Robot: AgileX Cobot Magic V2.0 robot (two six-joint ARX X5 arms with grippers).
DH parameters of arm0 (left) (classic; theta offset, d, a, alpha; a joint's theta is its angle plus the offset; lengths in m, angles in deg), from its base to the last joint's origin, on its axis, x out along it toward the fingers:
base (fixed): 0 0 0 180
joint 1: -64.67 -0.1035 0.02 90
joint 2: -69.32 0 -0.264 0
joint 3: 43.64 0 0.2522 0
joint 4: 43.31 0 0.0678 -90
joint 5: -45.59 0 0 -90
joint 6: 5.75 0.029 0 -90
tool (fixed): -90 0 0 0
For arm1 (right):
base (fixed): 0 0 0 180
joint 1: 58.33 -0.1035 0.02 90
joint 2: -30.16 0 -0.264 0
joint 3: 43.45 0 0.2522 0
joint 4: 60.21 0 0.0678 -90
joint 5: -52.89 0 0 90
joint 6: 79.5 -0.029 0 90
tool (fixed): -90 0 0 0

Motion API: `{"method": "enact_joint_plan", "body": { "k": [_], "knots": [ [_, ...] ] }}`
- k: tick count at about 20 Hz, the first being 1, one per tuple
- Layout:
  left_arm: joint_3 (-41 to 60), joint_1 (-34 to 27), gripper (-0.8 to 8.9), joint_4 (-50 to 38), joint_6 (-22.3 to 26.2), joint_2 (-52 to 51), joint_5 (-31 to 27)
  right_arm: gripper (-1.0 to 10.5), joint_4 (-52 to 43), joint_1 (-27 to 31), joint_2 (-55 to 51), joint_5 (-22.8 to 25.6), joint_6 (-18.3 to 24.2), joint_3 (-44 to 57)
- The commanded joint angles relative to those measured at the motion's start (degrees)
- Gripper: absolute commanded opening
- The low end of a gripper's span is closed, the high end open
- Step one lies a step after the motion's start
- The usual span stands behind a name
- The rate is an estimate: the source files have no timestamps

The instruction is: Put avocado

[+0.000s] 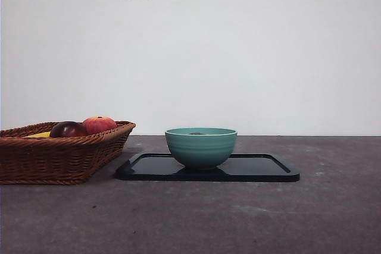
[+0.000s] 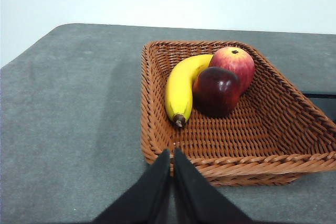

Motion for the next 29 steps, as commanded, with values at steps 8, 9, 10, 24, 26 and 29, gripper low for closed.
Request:
{"method": "enact_joint_plan", "body": {
  "k": [8, 9, 10, 24, 26, 29],
  "knots": [
    [1.22, 0.11, 0.09, 0.46, 0.33, -0.07, -0.42, 0.2, -0.59, -0.59, 0.15, 0.22, -0.57, -0.33],
    [1.22, 0.11, 0.09, 0.46, 0.33, -0.07, -0.42, 0.2, -0.59, -0.59, 0.15, 0.22, -0.57, -0.33],
    [1.22, 0.11, 0.09, 0.46, 0.33, -0.07, -0.42, 0.2, -0.59, -0.59, 0.15, 0.22, -0.57, -0.33],
    [1.22, 0.11, 0.09, 0.46, 0.33, -0.07, -0.42, 0.2, -31.02, 27.61, -11.32, 3.54, 16.94, 21.75],
    [1.22, 0.11, 0.09, 0.46, 0.33, -0.07, -0.42, 0.2, -40.7, 33.57, -15.47, -2.73, 19.32, 30.95],
    [1.22, 0.11, 0.09, 0.46, 0.33, -0.07, -0.42, 0.2, -50.03, 40.17, -20.41, -6.25, 21.2, 41.77]
  ]
}}
